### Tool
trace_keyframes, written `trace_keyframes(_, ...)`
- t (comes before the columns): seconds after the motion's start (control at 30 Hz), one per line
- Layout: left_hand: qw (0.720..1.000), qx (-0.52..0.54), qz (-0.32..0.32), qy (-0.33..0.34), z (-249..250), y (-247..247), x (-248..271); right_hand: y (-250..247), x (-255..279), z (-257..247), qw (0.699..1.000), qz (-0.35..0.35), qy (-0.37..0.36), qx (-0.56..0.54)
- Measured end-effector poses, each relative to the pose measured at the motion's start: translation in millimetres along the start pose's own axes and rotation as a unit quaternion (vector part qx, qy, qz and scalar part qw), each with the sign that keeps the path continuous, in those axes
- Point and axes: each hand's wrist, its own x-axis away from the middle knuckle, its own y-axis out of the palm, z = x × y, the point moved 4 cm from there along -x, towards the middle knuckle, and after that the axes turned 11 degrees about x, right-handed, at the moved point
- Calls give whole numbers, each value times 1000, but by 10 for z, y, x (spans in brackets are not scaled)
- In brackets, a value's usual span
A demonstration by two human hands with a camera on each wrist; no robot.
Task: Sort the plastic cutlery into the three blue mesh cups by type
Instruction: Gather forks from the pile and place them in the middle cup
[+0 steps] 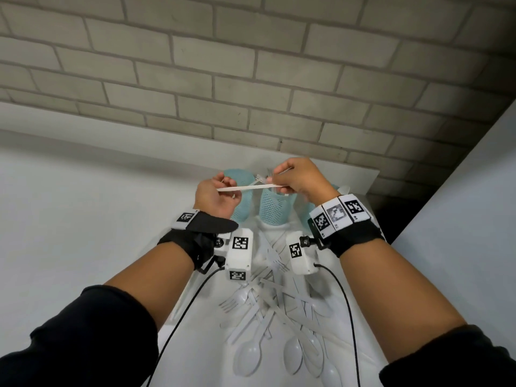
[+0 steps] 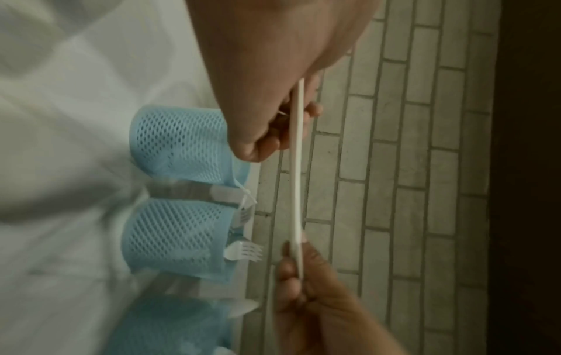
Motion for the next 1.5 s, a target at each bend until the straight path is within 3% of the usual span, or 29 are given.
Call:
trace_keyframes(0.17,977,-210,5,-27,6,-158,29,-71,40,-240,986,-93,-31,131)
trace_keyframes(0.27,931,-364,-20,-12,1,-219,63,-137,-48,-436,956,-13,-100,276)
trace_keyframes(0.4,848,-529,-27,30,-32,-349,72,-92,-218,-564,927,76,-153,335)
trace_keyframes(0.43,813,-581,-36,23,-59,-382,76,-79,-263,-562,922,95,-156,340)
trace_keyframes(0.47,755,-653,-49,7,-96,-415,93,-70,-303,-551,919,112,-158,343)
trace_keyframes(0.57,546,-834,-79,-9,-197,-526,153,25,-372,-535,906,139,-172,360)
trace_keyframes(0.6,500,-862,-81,-9,-234,-559,151,81,-388,-518,900,133,-175,376)
trace_keyframes(0.67,437,-897,-75,2,-318,-601,123,216,-413,-469,888,100,-177,412)
trace_keyframes(0.77,387,-920,-48,39,-447,-599,90,393,-448,-404,880,52,-186,434)
trace_keyframes(0.9,322,-944,-21,70,-552,-648,6,464,-445,-345,882,55,-206,421)
trace_keyframes(1.03,313,-947,-1,74,-559,-661,-62,291,-303,-405,884,141,-261,362)
trace_keyframes(1.1,317,-946,0,68,-532,-655,-83,181,-187,-410,908,155,-276,276)
trace_keyframes(1.17,328,-943,-16,57,-507,-655,-117,145,-110,-306,944,80,-250,201)
trace_keyframes(1.23,330,-941,-46,54,-490,-643,-139,234,-27,-104,953,-55,-201,219)
trace_keyframes(1.3,329,-941,-63,55,-487,-623,-131,377,59,187,923,-172,-156,307)
trace_keyframes(1.33,328,-941,-67,53,-492,-613,-113,444,87,333,901,-196,-147,359)
trace_keyframes(1.43,333,-939,-74,53,-514,-603,-64,601,149,668,835,-198,-174,484)
trace_keyframes(1.5,341,-936,-73,54,-509,-617,-37,679,180,813,816,-193,-197,507)
